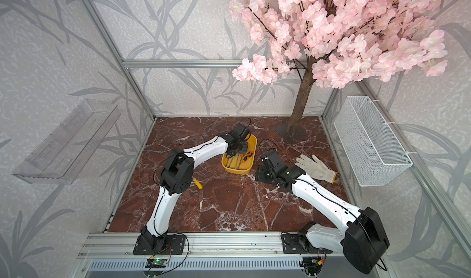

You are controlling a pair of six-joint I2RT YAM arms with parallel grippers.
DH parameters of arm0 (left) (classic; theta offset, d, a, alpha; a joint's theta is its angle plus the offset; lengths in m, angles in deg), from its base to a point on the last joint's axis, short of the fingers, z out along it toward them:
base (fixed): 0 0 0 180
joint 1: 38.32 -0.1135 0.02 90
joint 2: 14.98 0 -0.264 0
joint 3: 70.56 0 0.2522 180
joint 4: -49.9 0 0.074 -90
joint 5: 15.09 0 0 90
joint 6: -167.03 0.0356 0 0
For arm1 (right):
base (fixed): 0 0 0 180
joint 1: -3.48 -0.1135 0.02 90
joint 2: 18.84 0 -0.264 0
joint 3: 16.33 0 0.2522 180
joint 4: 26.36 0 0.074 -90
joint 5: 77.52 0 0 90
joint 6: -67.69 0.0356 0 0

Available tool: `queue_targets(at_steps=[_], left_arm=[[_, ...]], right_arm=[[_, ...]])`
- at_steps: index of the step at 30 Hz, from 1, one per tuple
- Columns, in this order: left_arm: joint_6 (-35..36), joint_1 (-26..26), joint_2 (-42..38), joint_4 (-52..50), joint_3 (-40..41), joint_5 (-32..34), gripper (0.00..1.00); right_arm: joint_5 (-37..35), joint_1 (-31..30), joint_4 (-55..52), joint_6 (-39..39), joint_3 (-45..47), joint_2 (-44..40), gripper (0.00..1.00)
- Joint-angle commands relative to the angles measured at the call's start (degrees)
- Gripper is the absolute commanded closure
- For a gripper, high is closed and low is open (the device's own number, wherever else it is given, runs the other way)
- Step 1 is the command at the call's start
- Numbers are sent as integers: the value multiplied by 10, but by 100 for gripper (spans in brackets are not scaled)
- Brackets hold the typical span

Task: Put the screwdriver on the desktop into the storage box
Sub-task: Place the screwdriver in the storage box.

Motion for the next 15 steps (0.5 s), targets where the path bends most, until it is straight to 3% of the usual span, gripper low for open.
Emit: queue_targets(at_steps=[1, 6, 15], left_arm=[[12, 2, 6, 13, -5, 15, 73], [10, 2, 1, 12, -6, 28, 51], [-9, 2, -54, -1, 9, 51, 50]], right_arm=[[-9, 4, -11, 3, 7, -1, 38], [-9, 3, -10, 3, 6, 1, 38], [-4, 4, -10, 1, -7, 9, 38]])
